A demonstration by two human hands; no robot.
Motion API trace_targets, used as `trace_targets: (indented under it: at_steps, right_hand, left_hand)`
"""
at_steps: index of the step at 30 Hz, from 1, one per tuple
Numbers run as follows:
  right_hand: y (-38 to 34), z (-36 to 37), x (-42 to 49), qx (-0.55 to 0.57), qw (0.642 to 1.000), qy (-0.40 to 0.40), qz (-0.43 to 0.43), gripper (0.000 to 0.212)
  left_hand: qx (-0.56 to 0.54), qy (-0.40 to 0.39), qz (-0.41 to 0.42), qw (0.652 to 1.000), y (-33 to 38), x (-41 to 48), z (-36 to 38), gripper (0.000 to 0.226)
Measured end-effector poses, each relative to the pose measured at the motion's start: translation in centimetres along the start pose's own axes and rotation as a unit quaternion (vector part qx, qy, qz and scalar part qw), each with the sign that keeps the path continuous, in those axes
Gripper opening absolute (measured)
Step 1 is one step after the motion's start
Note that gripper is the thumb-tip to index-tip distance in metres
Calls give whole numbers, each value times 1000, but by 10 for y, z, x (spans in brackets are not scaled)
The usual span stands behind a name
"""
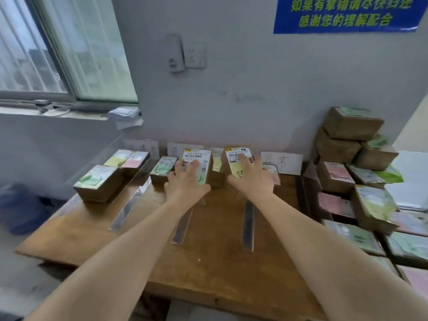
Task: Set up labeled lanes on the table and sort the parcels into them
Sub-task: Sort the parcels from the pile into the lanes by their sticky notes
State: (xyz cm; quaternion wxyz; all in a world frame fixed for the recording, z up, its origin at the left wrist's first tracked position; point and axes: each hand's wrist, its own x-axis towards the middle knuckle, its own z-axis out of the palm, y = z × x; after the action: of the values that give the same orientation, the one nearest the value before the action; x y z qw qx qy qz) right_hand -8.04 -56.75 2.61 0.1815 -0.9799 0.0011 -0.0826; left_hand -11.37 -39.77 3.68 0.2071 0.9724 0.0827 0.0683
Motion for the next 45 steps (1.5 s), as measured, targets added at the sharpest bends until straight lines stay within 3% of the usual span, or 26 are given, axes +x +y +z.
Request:
trace_targets:
  at_steps: [15, 23, 29, 38, 45]
  right_hand:
    - [-153, 110, 111, 28, 995, -79, -48, 73]
    - [-177, 178, 189, 60, 987, -142, 46, 74]
    - [-184, 228, 211, 54, 979, -136, 144, 74]
    - [-196, 277, 223, 35, 969, -135, 206, 76]
    - [-204, 289, 226, 34, 967, -121, 223, 57]
  left_hand:
    - [-3, 30, -82, 996, -161, 129, -33, 72]
    - [-20, 0, -93, 995, -200, 213, -24, 75]
    - [-33, -12, -85, 996, -232, 257, -11, 75]
    - [-80, -39, -43, 995, -267, 299, 12, 72]
    - [-114, -44, -27, 992, -286, 307, 13, 68]
